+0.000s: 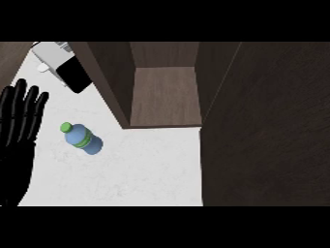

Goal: Pick up the bottled water, place it into the cabinet and close the cabinet

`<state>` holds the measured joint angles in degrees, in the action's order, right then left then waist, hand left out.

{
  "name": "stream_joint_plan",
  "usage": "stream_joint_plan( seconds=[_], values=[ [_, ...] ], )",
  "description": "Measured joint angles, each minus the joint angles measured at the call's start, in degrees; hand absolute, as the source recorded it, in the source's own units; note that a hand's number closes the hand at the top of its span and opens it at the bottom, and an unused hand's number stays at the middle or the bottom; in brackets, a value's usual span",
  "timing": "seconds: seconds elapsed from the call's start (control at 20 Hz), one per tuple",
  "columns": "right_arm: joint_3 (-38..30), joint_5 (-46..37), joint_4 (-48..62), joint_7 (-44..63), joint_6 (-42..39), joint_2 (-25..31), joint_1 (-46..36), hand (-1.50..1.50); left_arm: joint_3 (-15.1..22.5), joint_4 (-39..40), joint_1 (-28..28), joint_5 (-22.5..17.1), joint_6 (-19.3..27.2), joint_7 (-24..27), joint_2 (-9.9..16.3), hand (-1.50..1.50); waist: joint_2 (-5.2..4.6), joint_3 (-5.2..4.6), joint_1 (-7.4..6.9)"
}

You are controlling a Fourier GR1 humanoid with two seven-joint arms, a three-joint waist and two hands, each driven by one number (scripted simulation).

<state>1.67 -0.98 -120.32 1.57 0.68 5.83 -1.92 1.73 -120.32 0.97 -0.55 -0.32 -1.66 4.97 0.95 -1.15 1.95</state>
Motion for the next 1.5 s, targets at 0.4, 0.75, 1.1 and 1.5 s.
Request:
stream_joint_plan(
  seconds=[0.4,0.75,1.1,1.5],
  values=[
    [2.8,3.6,-4.6,2.1,-2.5,-0.9,7.6,-1.5,2.7,4.8,-5.7,8.9,19.6,-4.8,-4.1,-1.5,-0.8,1.07,-0.23],
    [3.2,13.9,-13.0,7.9,-7.7,1.0,16.1,-1.5,14.4,5.0,-11.4,12.9,39.5,-18.0,-4.8,-1.5,-0.66,1.23,-0.36],
    [0.1,16.7,-17.1,10.7,-9.9,2.6,21.1,-1.5,24.7,3.6,-15.9,24.7,50.2,-30.3,-4.9,-1.5,-0.67,1.24,-1.17],
    [-4.4,17.9,-17.5,11.7,-12.4,3.6,22.6,-1.5,28.9,3.0,-20.4,35.3,52.6,-42.0,-4.9,-1.5,-0.54,1.25,-1.2]
  ],
)
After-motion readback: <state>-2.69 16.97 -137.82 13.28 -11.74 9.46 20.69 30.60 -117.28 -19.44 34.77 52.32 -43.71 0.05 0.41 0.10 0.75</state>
